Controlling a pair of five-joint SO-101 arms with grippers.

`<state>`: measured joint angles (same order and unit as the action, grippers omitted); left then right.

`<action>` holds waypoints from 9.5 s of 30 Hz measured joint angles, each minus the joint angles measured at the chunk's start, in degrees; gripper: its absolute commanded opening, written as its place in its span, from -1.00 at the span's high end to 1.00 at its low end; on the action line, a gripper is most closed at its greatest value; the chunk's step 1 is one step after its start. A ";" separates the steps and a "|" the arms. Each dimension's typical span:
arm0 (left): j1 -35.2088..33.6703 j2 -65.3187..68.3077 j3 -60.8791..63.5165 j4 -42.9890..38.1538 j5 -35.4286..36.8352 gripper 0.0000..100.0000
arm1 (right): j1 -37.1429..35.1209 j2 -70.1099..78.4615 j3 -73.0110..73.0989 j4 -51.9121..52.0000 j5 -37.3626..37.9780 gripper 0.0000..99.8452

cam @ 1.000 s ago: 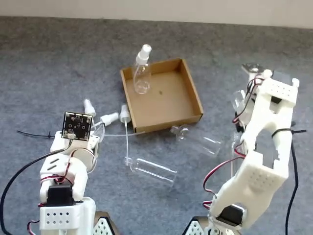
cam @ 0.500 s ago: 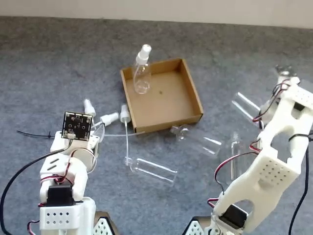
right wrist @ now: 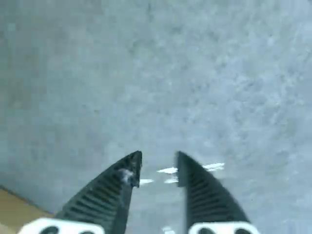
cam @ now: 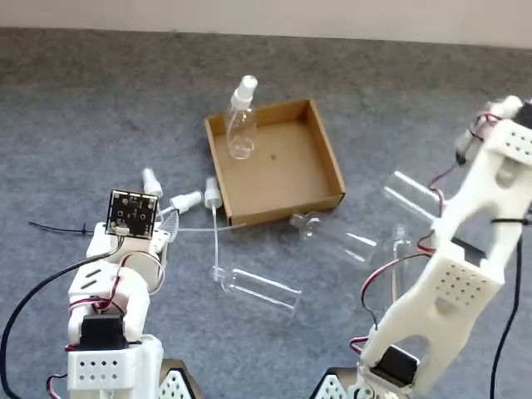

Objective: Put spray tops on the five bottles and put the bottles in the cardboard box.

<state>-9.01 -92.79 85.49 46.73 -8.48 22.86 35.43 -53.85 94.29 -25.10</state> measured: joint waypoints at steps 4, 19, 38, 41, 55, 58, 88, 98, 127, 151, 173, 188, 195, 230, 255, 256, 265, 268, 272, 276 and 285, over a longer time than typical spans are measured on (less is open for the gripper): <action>0.09 0.00 0.00 0.00 0.00 0.56 | -4.13 0.00 -1.05 4.04 -16.97 0.47; 0.09 0.00 0.97 -0.09 0.00 0.56 | -6.86 0.00 11.08 1.32 -33.32 0.46; 0.09 0.00 0.97 -0.09 0.00 0.56 | -6.59 9.05 11.52 -7.65 -38.07 0.46; 0.09 0.00 0.97 -0.09 0.00 0.56 | -5.27 11.69 11.52 -8.35 -38.07 0.47; 0.09 0.00 0.97 -0.09 0.00 0.56 | -1.23 12.22 11.52 -7.82 1.67 0.98; 0.09 0.00 0.97 -0.09 0.00 0.56 | -0.09 12.22 11.52 -7.82 18.11 0.98; 0.09 0.00 0.97 -0.09 0.00 0.56 | 9.32 12.22 11.43 5.63 87.21 0.38; 0.09 0.00 0.97 -0.09 0.00 0.56 | 7.82 12.22 5.01 5.63 70.51 0.38; 0.09 0.00 0.97 -0.09 0.00 0.56 | 2.99 11.69 10.02 3.69 71.30 0.51; 0.09 0.00 0.97 -0.09 0.00 0.56 | 2.20 11.69 10.37 -1.85 71.30 0.99; -5.63 0.44 -4.66 6.59 -0.70 0.56 | -2.99 -14.59 5.80 5.80 54.51 0.99; -8.88 58.20 -51.43 21.45 -2.29 0.56 | -13.10 -67.69 64.35 -9.14 50.46 0.99; -9.05 88.62 -76.66 27.34 2.46 0.56 | -24.18 -80.09 83.96 -18.90 40.35 0.99; -2.55 128.26 -105.58 23.38 24.18 0.86 | -34.46 -98.02 105.49 -31.03 37.27 0.99; -13.80 120.62 -177.93 48.09 14.42 0.87 | -46.42 -98.02 105.49 -50.20 37.27 0.99; -13.71 118.77 -178.29 49.05 14.86 0.87 | -47.91 -98.02 105.49 -51.96 37.27 0.99; -5.89 90.90 -169.32 55.21 15.74 0.96 | -51.16 -98.02 108.04 -54.77 28.22 0.99; -3.34 76.57 -156.04 55.21 15.74 0.96 | -51.16 -98.02 108.04 -54.86 27.52 0.99; 2.90 56.26 -132.04 54.07 15.74 0.96 | -51.08 -98.02 108.04 -54.86 27.34 0.99; 8.88 42.99 -107.78 41.76 15.65 0.96 | -51.96 -100.84 109.27 -54.86 27.34 0.99; 25.05 45.98 -82.37 4.92 15.03 0.97 | -56.79 -122.46 128.88 -62.33 27.34 0.99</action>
<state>16.04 -46.81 3.12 51.65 6.55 -33.93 -87.03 75.03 31.96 2.24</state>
